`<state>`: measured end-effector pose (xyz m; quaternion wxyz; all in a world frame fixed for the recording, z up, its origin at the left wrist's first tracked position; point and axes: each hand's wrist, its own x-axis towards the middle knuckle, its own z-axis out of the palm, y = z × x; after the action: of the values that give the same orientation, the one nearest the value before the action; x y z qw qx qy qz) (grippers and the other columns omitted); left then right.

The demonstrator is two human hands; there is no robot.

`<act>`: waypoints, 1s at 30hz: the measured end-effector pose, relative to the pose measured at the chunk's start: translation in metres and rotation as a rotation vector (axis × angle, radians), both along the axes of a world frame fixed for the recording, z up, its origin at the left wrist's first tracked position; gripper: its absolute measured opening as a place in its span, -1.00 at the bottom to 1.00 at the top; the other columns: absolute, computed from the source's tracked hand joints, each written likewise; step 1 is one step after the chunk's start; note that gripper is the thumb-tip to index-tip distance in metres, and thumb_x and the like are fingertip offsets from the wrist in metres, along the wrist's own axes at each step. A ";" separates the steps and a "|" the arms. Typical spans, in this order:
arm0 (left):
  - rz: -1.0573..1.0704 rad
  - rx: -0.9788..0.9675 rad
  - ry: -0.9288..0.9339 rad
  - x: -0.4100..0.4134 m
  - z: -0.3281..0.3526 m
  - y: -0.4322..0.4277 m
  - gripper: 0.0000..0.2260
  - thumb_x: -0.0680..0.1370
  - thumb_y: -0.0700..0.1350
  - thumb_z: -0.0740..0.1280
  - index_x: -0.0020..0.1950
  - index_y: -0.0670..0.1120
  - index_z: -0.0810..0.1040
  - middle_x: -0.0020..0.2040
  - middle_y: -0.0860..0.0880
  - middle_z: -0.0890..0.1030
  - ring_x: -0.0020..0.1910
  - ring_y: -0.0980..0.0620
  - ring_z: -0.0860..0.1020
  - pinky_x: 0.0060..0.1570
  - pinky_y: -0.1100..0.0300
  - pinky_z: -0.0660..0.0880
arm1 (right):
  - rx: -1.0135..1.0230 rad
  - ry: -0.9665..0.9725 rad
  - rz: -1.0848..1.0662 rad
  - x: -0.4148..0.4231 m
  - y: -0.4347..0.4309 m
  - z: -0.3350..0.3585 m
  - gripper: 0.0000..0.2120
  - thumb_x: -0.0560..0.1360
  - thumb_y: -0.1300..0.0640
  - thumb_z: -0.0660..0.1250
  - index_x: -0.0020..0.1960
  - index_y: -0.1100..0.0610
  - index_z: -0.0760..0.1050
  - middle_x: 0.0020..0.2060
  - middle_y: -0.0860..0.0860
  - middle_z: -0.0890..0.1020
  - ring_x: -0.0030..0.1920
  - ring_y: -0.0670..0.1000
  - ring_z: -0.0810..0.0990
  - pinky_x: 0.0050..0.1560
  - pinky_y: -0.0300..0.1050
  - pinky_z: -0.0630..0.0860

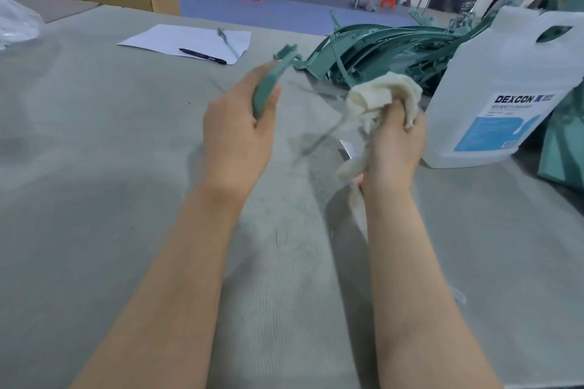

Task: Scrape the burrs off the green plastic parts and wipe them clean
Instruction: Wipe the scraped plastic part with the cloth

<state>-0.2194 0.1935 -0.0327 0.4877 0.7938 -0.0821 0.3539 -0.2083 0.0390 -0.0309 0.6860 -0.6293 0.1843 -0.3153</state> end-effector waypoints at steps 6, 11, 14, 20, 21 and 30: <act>-0.106 0.548 0.046 0.003 -0.014 -0.019 -0.53 0.40 -0.36 0.28 0.31 -0.15 0.53 0.25 -0.16 0.57 0.25 -0.16 0.48 0.22 0.07 0.31 | 0.450 0.062 0.722 -0.006 0.027 0.005 -0.81 0.65 0.19 0.12 -0.04 0.19 0.47 -0.29 0.06 0.64 -0.31 -0.04 0.63 -0.27 -0.20 0.60; -0.025 0.897 0.243 0.014 -0.027 -0.015 -0.43 0.52 0.12 0.24 0.52 0.07 0.22 0.50 0.01 0.29 0.52 -0.04 0.09 0.44 -0.16 -0.15 | 0.234 0.127 0.629 -0.003 0.018 -0.005 -0.80 0.53 0.45 0.20 -0.09 0.22 0.53 -0.34 0.09 0.63 -0.42 -0.04 0.60 -0.42 -0.22 0.54; -0.116 0.744 0.488 0.017 -0.029 -0.001 -0.02 0.24 0.49 0.25 0.56 0.13 0.05 0.58 0.01 0.02 0.55 -0.05 -0.09 0.44 -0.19 -0.22 | 0.040 0.165 0.452 0.004 0.009 -0.013 -0.79 0.55 0.37 0.26 -0.17 0.12 0.54 -0.26 0.06 0.64 -0.22 0.03 0.63 -0.14 -0.03 0.59; -0.302 -0.391 0.616 0.021 -0.016 0.015 -0.38 0.51 0.14 0.37 0.48 -0.09 0.30 0.34 -0.05 0.52 0.25 0.04 0.54 0.22 0.06 0.50 | -0.261 0.072 0.352 0.008 -0.004 -0.019 -0.83 0.58 0.20 0.28 -0.16 0.01 0.51 -0.25 -0.11 0.57 -0.23 -0.12 0.50 -0.29 -0.34 0.39; -0.435 -0.616 0.691 0.022 -0.015 0.016 -0.54 0.54 0.05 0.36 0.37 -0.11 0.45 0.20 -0.06 0.63 0.10 0.04 0.63 0.02 0.12 0.59 | -0.315 0.051 0.391 0.008 -0.003 -0.019 -0.86 0.58 0.20 0.28 -0.12 0.02 0.51 -0.24 -0.13 0.57 -0.24 -0.17 0.49 -0.30 -0.39 0.38; -0.519 -1.030 0.642 0.018 -0.010 0.003 -0.72 0.64 -0.08 0.22 0.31 -0.14 0.50 0.07 -0.08 0.67 -0.05 0.01 0.67 -0.24 0.14 0.61 | -0.587 0.110 0.083 0.003 0.009 -0.018 -0.56 0.48 0.24 0.26 0.35 0.18 0.34 0.19 0.07 0.50 0.20 0.07 0.43 0.18 -0.10 0.38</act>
<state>-0.2015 0.1966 -0.0424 0.8749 0.4795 0.0584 -0.0353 -0.2054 0.0484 -0.0489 0.4762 -0.8237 0.0962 -0.2923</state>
